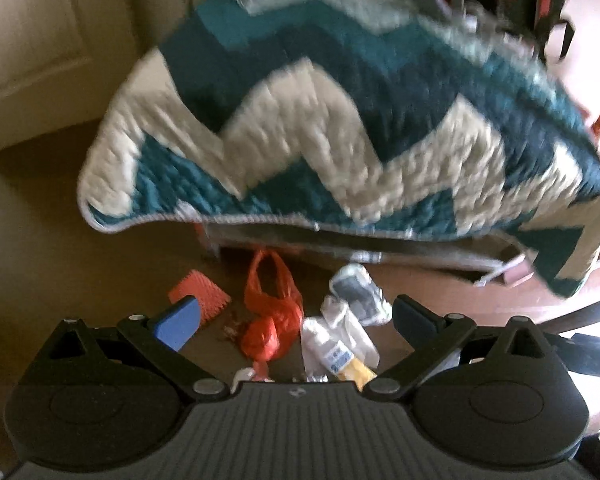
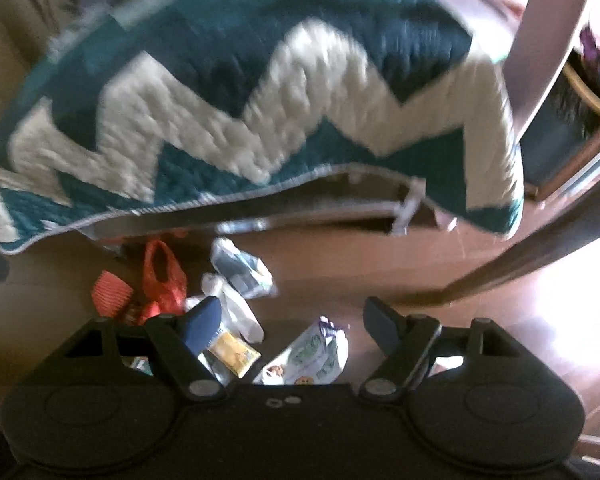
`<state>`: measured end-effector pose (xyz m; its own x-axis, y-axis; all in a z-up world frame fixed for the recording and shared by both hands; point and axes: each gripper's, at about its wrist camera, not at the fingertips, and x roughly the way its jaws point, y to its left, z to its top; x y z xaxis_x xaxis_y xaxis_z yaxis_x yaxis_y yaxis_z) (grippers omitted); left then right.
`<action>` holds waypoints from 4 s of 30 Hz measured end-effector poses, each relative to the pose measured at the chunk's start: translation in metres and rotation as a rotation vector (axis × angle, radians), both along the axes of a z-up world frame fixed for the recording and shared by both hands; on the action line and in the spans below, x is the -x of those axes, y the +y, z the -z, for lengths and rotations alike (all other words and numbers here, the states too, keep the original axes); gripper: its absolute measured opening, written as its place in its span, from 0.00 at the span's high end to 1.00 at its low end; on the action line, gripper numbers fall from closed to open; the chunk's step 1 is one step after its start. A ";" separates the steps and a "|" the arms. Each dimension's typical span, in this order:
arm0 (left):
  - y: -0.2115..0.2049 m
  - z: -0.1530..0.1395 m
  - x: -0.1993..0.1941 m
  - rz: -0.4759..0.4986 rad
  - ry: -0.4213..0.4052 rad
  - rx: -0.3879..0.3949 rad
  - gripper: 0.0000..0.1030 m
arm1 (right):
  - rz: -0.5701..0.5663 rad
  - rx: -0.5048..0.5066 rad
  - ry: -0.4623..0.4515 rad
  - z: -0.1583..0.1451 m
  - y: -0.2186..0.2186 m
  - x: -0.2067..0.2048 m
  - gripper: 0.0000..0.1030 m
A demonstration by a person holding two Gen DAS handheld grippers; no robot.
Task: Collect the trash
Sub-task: 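Lower both tools and grasp the yogurt bottle with left while right grasps the snack wrapper, then carry the yogurt bottle in left while right carries the snack wrapper toward the black bin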
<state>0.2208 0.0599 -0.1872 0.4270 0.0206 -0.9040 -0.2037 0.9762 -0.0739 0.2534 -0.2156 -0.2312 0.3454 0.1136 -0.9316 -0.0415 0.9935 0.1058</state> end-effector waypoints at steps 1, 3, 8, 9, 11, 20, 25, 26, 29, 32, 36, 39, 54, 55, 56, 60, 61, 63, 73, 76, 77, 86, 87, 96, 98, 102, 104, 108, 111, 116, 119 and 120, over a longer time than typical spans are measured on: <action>-0.004 0.010 -0.004 -0.001 0.023 0.007 0.00 | 0.007 0.011 0.023 0.012 0.000 -0.004 0.25; -0.012 0.033 -0.014 -0.004 0.067 0.032 0.00 | 0.008 0.015 0.069 0.035 0.000 -0.010 0.25; -0.035 0.091 -0.037 0.010 0.178 0.091 0.01 | 0.022 0.033 0.223 0.097 -0.004 -0.023 0.26; -0.038 0.106 -0.042 0.008 0.205 0.110 0.01 | 0.028 0.043 0.247 0.110 -0.005 -0.025 0.26; -0.044 0.129 -0.050 0.001 0.245 0.134 0.01 | 0.046 0.057 0.286 0.133 -0.009 -0.025 0.26; -0.052 0.228 -0.066 -0.068 0.440 0.212 0.06 | 0.127 0.049 0.404 0.206 -0.017 -0.034 0.27; -0.054 0.262 -0.072 -0.085 0.488 0.214 0.07 | 0.170 0.031 0.422 0.234 -0.029 -0.037 0.27; -0.054 0.268 -0.074 -0.089 0.497 0.215 0.07 | 0.174 0.033 0.428 0.239 -0.031 -0.038 0.27; -0.057 0.283 -0.079 -0.092 0.534 0.224 0.07 | 0.191 0.046 0.455 0.256 -0.034 -0.039 0.27; -0.061 0.297 -0.083 -0.090 0.553 0.225 0.07 | 0.217 0.050 0.474 0.269 -0.039 -0.038 0.27; -0.067 0.310 -0.086 -0.084 0.572 0.225 0.12 | 0.222 0.056 0.477 0.281 -0.043 -0.038 0.27; -0.071 0.319 -0.088 -0.076 0.589 0.214 0.22 | 0.226 0.051 0.475 0.286 -0.044 -0.038 0.28; -0.065 0.326 -0.078 -0.059 0.593 0.208 0.49 | 0.211 0.040 0.464 0.288 -0.032 -0.037 0.78; -0.066 0.327 -0.077 -0.058 0.593 0.210 0.50 | 0.208 0.035 0.461 0.287 -0.032 -0.037 0.79; -0.064 0.328 -0.075 -0.054 0.595 0.211 0.52 | 0.202 0.038 0.459 0.285 -0.030 -0.037 0.80; -0.061 0.321 -0.069 -0.056 0.599 0.215 0.58 | 0.182 0.037 0.451 0.276 -0.028 -0.037 0.93; -0.060 0.318 -0.067 -0.056 0.594 0.217 0.59 | 0.172 0.038 0.451 0.272 -0.026 -0.040 0.94; -0.057 0.311 -0.065 -0.053 0.584 0.221 0.59 | 0.133 0.055 0.443 0.260 -0.021 -0.042 0.94; -0.060 0.242 -0.046 -0.030 0.521 0.215 0.59 | -0.030 0.111 0.331 0.165 0.004 -0.034 0.94; -0.068 0.212 -0.044 0.007 0.487 0.183 0.59 | -0.066 0.112 0.286 0.128 0.007 -0.026 0.94; -0.068 0.202 -0.043 0.016 0.470 0.181 0.59 | -0.077 0.111 0.267 0.119 0.009 -0.023 0.94; -0.081 0.080 -0.019 0.078 0.278 0.166 0.59 | -0.125 0.106 0.025 -0.002 0.000 0.010 0.94; -0.083 0.065 -0.017 0.087 0.248 0.160 0.59 | -0.122 0.102 -0.005 -0.016 -0.003 0.014 0.94; -0.096 -0.062 0.023 0.161 0.014 0.097 0.59 | -0.148 0.072 -0.289 -0.141 -0.019 0.070 0.94; -0.100 -0.085 0.032 0.170 -0.029 0.100 0.59 | -0.151 0.070 -0.351 -0.167 -0.025 0.082 0.94; -0.113 -0.134 0.046 0.211 -0.131 0.087 0.59 | -0.173 0.079 -0.489 -0.222 -0.037 0.108 0.94; -0.121 -0.160 0.051 0.233 -0.188 0.090 0.59 | -0.172 0.077 -0.550 -0.247 -0.047 0.117 0.94; -0.139 -0.212 0.053 0.273 -0.294 0.107 0.59 | -0.156 0.080 -0.659 -0.299 -0.071 0.133 0.94; -0.161 -0.248 0.052 0.326 -0.364 0.108 0.59 | -0.141 0.093 -0.722 -0.332 -0.090 0.141 0.94; -0.200 -0.302 0.046 0.414 -0.457 0.114 0.59 | -0.089 0.111 -0.817 -0.386 -0.128 0.149 0.94; -0.229 -0.336 0.043 0.465 -0.506 0.131 0.59 | -0.040 0.126 -0.870 -0.416 -0.154 0.151 0.94; -0.240 -0.349 0.042 0.484 -0.526 0.134 0.59 | -0.024 0.134 -0.888 -0.426 -0.163 0.154 0.94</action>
